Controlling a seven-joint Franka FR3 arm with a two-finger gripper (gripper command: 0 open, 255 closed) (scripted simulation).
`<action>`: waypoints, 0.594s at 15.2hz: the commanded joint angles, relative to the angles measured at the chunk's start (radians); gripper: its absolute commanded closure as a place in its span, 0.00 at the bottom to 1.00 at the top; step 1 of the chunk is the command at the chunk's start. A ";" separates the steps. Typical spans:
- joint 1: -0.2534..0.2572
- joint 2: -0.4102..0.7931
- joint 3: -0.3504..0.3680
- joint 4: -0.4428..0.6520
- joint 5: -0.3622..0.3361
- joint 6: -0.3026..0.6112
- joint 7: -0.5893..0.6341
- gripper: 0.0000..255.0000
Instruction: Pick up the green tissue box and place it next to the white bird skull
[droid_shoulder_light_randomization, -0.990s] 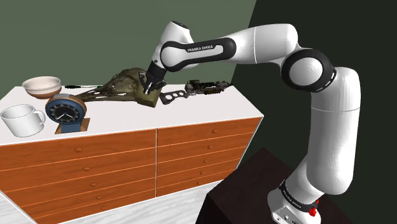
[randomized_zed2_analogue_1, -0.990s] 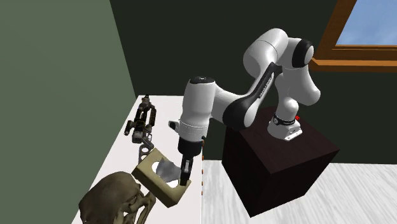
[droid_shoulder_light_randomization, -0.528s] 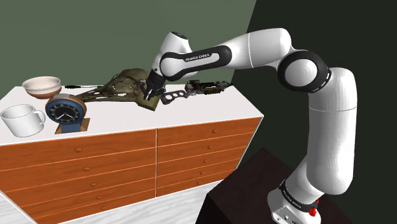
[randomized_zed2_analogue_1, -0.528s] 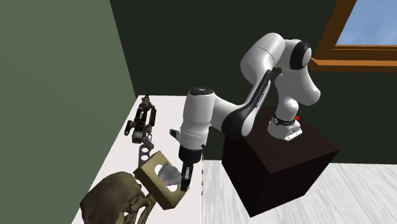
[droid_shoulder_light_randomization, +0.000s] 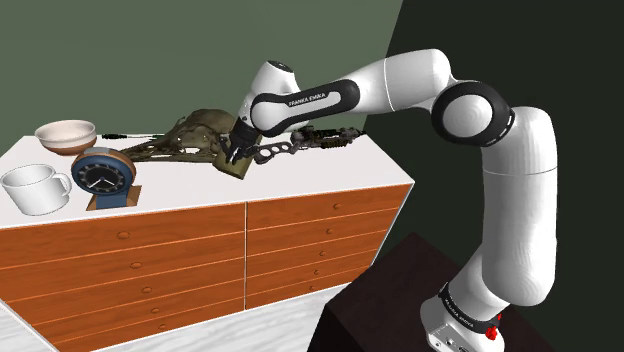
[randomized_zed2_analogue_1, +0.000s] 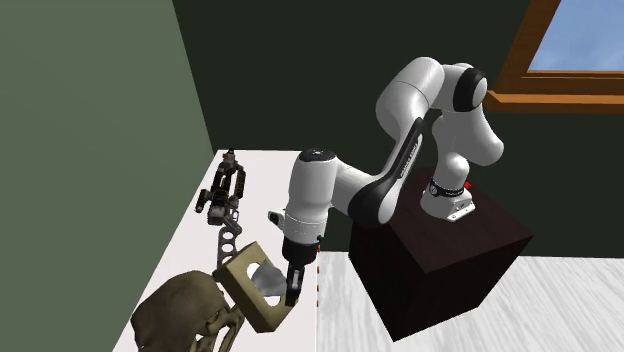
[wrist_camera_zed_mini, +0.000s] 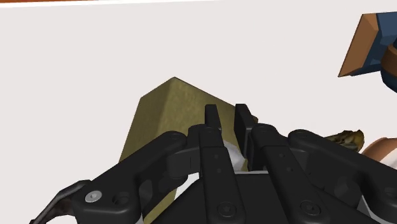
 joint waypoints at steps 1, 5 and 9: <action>-0.002 0.000 -0.003 0.000 -0.001 0.002 0.001 1.00; -0.003 -0.003 -0.002 -0.005 0.000 0.003 0.000 0.00; -0.002 0.000 -0.003 0.000 -0.001 0.002 0.001 0.00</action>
